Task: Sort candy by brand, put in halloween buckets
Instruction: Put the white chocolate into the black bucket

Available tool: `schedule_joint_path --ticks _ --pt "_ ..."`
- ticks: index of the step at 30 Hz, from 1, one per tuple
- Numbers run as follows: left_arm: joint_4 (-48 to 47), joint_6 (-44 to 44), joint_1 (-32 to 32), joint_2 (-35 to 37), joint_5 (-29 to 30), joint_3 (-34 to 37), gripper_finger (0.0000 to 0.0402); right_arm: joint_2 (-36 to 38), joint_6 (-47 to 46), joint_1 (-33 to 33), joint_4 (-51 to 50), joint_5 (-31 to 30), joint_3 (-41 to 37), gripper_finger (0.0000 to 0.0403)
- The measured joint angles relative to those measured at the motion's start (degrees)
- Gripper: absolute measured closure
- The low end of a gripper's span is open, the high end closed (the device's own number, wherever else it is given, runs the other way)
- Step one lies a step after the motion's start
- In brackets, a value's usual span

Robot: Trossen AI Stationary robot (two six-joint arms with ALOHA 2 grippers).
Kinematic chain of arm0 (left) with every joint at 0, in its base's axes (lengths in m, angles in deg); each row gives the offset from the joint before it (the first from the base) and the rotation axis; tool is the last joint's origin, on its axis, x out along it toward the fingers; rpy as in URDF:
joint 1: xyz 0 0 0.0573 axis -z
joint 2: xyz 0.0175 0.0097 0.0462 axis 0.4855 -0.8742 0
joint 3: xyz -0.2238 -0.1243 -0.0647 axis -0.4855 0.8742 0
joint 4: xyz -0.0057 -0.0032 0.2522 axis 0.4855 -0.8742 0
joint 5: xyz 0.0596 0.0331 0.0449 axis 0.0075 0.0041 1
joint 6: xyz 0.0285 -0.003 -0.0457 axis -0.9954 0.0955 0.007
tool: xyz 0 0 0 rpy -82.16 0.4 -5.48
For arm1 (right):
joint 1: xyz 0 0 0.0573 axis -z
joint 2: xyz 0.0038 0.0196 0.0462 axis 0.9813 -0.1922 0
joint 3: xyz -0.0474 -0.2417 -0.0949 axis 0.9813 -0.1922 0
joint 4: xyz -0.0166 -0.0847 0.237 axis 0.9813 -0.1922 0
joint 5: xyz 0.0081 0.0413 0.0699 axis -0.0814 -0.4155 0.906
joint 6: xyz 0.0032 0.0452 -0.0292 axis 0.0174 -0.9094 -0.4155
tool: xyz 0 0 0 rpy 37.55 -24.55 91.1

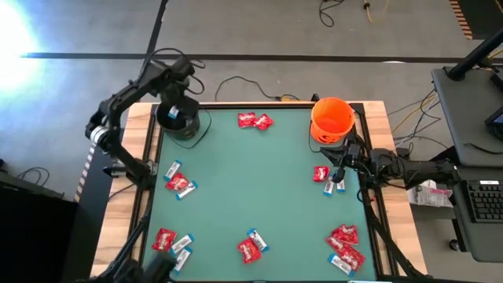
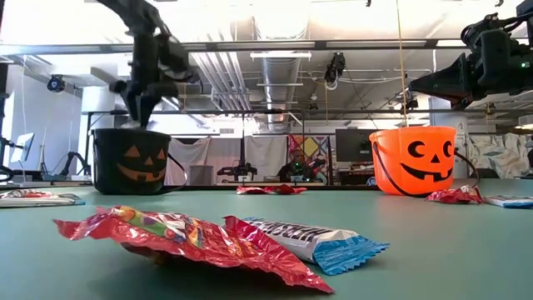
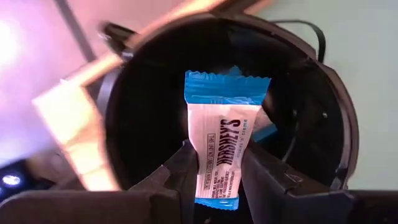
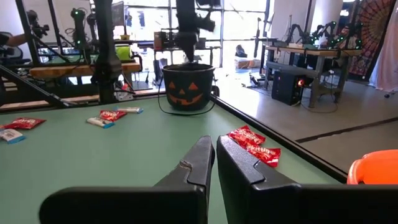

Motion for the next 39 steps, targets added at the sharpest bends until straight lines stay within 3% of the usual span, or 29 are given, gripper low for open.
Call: schedule_joint_path --ticks 12,23,39 --pt "0.2 0.1 -4.3 -11.7 -1.7 0.2 0.0311 0.0 0.0 0.0 0.0 0.0 0.0 0.0385" --pt "4.4 0.4 -5.4 -13.4 -1.9 2.5 0.0308 0.0 0.0 0.0 0.0 0.0 0.0 0.0385" --pt "6.1 0.1 -5.4 -9.3 -1.7 4.5 0.0194 0.0 0.0 0.0 0.0 0.0 0.0 0.0385"
